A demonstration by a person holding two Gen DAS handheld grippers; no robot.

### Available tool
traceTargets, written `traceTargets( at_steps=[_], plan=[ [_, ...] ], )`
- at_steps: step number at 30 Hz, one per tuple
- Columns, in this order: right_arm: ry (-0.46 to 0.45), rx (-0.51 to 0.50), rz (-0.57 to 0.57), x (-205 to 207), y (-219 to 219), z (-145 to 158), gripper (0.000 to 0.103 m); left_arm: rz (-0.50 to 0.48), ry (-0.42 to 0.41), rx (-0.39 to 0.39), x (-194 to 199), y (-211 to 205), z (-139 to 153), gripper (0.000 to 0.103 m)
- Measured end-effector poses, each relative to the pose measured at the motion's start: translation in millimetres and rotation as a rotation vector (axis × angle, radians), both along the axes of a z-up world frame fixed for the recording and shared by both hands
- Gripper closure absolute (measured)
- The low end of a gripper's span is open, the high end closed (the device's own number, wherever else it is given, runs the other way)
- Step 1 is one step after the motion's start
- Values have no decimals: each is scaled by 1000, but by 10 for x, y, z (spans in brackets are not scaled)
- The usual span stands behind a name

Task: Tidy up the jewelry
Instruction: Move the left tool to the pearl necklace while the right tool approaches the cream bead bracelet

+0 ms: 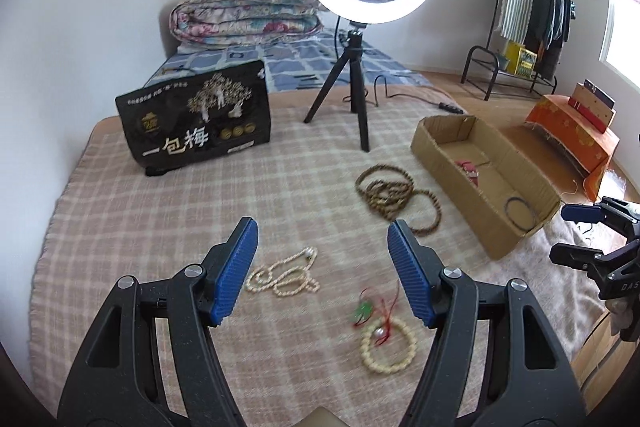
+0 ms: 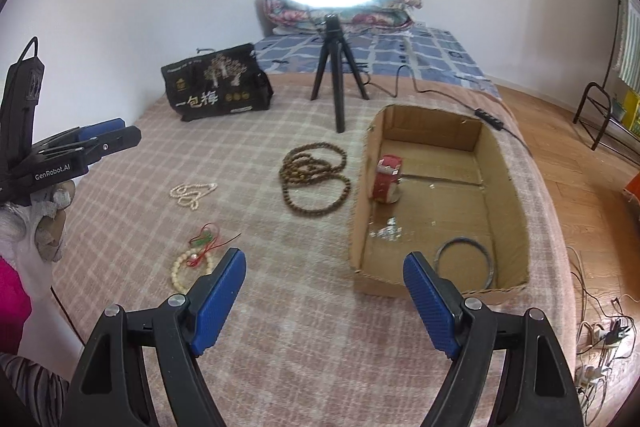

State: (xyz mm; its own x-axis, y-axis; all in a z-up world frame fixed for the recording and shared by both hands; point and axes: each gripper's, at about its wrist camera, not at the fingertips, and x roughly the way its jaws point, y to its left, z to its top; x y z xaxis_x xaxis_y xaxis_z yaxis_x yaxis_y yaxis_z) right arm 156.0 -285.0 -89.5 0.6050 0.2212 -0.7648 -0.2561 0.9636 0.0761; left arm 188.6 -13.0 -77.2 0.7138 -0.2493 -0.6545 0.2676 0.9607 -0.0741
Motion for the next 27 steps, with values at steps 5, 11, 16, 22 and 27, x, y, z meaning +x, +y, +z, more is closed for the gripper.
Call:
traceTargets(
  at_steps=[5,11,16,22,27],
  plan=[
    [34,2,48,10,228,-137,20,11,30,-3,-42,170,-175,34],
    [72,16,122,-5,531,-332,20,27,69,-2,-78,344,-388,34],
    [104,35,192,-8,776,-510,20,23,104,7,-71,428,-564,34],
    [129,37,262,-27,1021,-689,16,17,145,7,19,480,-764,34],
    [147,35,291,-4,1154,-832,16,10,161,6,93,476,-866,34]
  ],
)
